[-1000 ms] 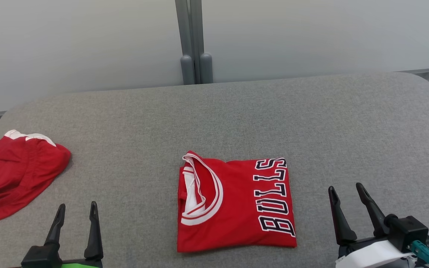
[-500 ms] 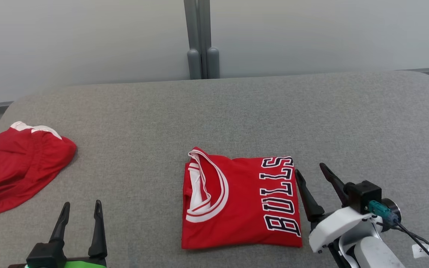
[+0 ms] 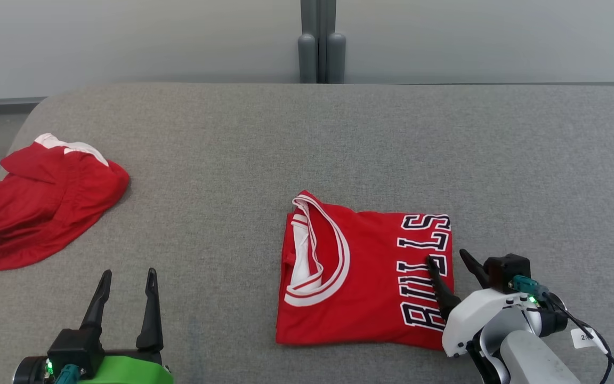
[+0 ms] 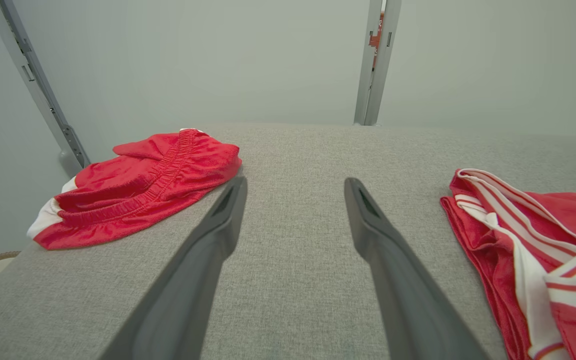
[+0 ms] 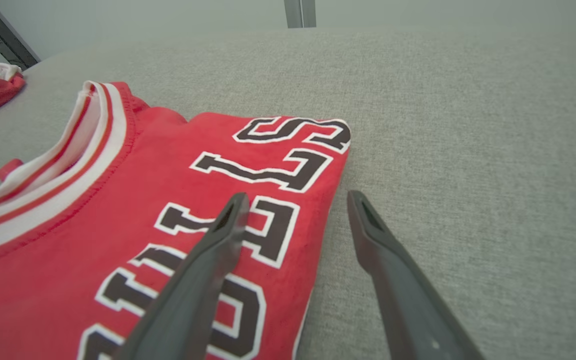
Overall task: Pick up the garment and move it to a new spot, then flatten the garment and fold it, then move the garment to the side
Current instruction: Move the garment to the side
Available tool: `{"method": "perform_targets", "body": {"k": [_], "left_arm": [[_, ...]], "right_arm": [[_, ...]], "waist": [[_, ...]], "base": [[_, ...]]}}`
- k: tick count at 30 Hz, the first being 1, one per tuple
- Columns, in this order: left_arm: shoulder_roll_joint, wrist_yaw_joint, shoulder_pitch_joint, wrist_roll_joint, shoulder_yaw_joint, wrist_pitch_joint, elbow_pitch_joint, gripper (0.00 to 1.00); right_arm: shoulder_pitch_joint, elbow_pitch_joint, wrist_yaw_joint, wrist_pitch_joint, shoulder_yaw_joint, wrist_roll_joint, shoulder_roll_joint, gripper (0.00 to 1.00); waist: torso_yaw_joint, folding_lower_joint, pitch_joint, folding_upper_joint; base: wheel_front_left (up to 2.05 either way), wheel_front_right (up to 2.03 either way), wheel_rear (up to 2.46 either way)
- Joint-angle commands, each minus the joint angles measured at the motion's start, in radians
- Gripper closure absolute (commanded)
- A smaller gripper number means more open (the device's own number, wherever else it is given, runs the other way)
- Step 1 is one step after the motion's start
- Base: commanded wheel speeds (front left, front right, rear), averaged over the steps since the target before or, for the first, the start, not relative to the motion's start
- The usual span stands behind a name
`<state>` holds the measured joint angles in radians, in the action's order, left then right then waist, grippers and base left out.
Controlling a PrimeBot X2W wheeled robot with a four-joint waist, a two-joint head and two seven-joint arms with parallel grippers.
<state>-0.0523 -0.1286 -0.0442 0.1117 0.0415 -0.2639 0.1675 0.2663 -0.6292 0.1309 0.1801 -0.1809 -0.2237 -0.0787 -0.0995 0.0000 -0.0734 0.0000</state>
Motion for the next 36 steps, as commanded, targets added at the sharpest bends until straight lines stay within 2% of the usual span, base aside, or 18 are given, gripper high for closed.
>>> {"method": "perform_targets", "body": {"k": [1,8,9,10,11,16,21,29,36], "left_arm": [[-0.001,-0.003,0.024,0.001,0.0,0.0,0.001,0.0],[0.0,-0.003,0.038,0.001,-0.001,0.0,0.008,0.0],[0.0,-0.003,0.042,0.001,-0.003,0.0,0.01,0.0],[0.0,-0.003,0.043,0.001,-0.004,0.0,0.011,0.0],[0.0,-0.003,0.043,0.001,-0.006,0.0,0.012,0.0],[0.001,-0.003,0.058,0.007,-0.017,0.0,0.012,0.0],[0.001,-0.003,0.085,0.012,-0.04,0.0,0.003,0.0],[0.001,-0.003,0.182,0.018,-0.082,0.0,-0.032,0.0],[-0.013,-0.003,0.277,-0.016,-0.096,0.0,-0.085,0.0]], "right_arm": [[0.014,-0.023,-0.001,0.01,-0.002,-0.002,0.0,0.0],[0.016,-0.141,-0.001,0.032,-0.033,-0.047,0.021,0.0],[0.014,-0.154,-0.001,0.035,-0.044,-0.059,0.023,0.53],[0.016,-0.163,-0.001,0.04,-0.053,-0.065,0.025,0.91],[0.022,-0.172,-0.001,0.041,-0.064,-0.075,0.027,1.0],[0.093,-0.187,-0.001,0.059,-0.092,-0.105,0.018,1.0],[0.206,-0.197,-0.001,0.057,-0.127,-0.106,-0.05,1.0],[0.439,-0.196,-0.001,0.017,-0.182,-0.118,-0.224,1.0],[0.618,-0.17,-0.001,-0.001,-0.215,-0.151,-0.388,1.0]], "waist": [[-0.013,0.0,-0.024,0.0],[-0.003,0.0,-0.042,0.0],[-0.001,0.0,-0.043,0.0],[0.001,0.0,-0.044,0.0],[0.003,0.0,-0.045,0.0],[0.015,0.0,-0.059,0.0],[0.034,0.0,-0.111,0.0],[0.088,0.0,-0.289,0.0],[0.183,0.0,-0.465,0.0]], "base": [[0.0,0.0,0.0],[0.0,0.0,0.0],[0.0,0.0,0.0],[0.0,0.0,0.0],[0.0,0.0,0.0],[0.0,0.0,0.0],[0.0,0.0,0.0],[0.0,0.0,0.0],[0.0,0.0,0.0]]}}
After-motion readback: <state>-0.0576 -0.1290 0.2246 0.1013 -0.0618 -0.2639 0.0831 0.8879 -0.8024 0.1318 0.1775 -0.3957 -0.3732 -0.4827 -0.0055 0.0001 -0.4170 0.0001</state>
